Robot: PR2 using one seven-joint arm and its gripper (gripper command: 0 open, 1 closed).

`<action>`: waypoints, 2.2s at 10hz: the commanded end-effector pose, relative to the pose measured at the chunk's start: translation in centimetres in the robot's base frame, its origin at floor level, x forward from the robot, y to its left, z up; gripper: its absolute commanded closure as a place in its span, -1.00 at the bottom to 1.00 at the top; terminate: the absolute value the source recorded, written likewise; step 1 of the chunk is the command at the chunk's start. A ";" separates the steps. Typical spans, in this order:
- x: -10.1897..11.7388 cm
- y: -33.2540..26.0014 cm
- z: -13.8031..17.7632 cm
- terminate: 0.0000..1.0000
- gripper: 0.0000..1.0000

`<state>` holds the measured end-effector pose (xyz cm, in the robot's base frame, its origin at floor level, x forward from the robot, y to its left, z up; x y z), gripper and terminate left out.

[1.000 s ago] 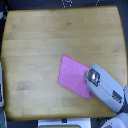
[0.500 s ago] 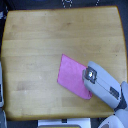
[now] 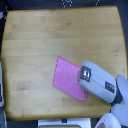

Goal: Folding a cloth

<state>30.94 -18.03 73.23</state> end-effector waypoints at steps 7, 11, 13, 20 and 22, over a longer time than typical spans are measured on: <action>3.2 9.4 10.3 -1.00 1.00; 3.4 13.3 8.6 -1.00 1.00; 3.4 16.0 7.4 -1.00 1.00; 7.7 22.8 5.4 -1.00 1.00; 7.0 24.0 4.0 -1.00 1.00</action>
<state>37.19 2.81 79.41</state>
